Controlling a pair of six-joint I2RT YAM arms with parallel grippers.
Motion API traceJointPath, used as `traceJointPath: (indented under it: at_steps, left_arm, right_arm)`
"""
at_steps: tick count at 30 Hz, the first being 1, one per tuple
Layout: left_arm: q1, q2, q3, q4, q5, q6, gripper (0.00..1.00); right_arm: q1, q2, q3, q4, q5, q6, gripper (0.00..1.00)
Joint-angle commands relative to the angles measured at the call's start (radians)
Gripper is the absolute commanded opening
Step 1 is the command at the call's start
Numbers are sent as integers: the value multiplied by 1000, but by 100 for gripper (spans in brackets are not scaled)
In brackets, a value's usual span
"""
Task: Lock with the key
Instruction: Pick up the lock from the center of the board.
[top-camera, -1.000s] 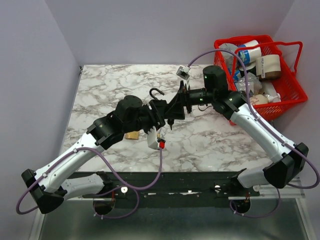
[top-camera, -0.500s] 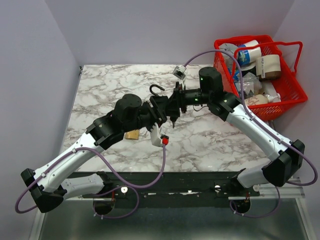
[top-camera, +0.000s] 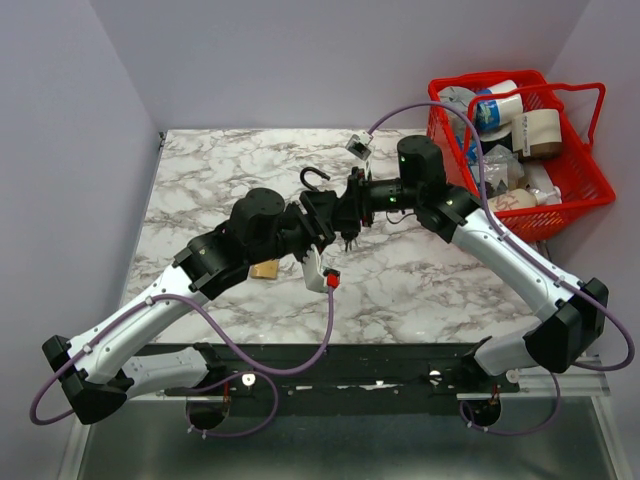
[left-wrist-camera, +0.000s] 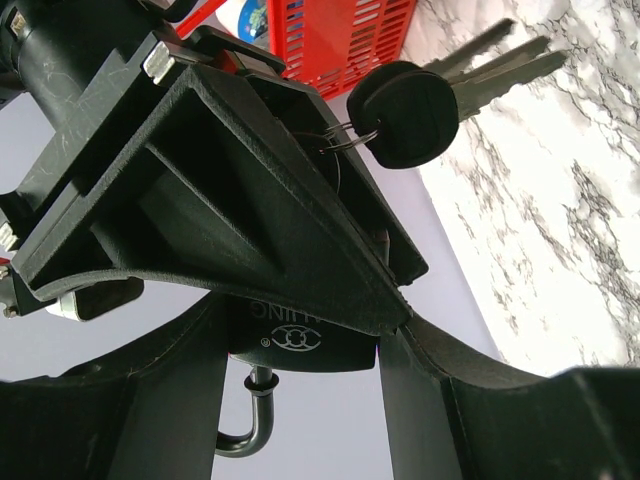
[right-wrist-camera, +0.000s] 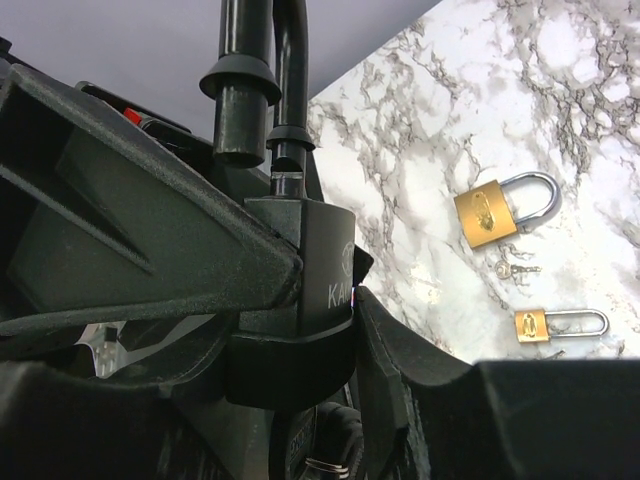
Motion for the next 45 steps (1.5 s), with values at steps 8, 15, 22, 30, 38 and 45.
traceJointPath:
  at_steps: [8, 15, 22, 30, 38, 45]
  left_arm:
    - [-20, -35, 23, 103, 4, -7, 0]
    - [-20, -27, 35, 126, 13, -53, 0]
    - [-20, -16, 56, 130, -2, -103, 0]
    - [-18, -41, 35, 124, -20, -208, 55]
    - [68, -145, -23, 0, 123, -355, 99]
    - [83, -239, -54, -64, 304, -443, 95]
  right_arm:
    - [9, -30, 37, 46, 15, 0, 69]
    - [7, -48, 20, 67, 29, 11, 62]
    - [7, -41, 9, 106, 46, 38, 4]
    - [-11, -80, -9, 130, 15, 35, 1]
    - [-85, -139, -49, 135, -160, 6, 1]
    - [-85, -171, -89, 14, -364, -113, 1]
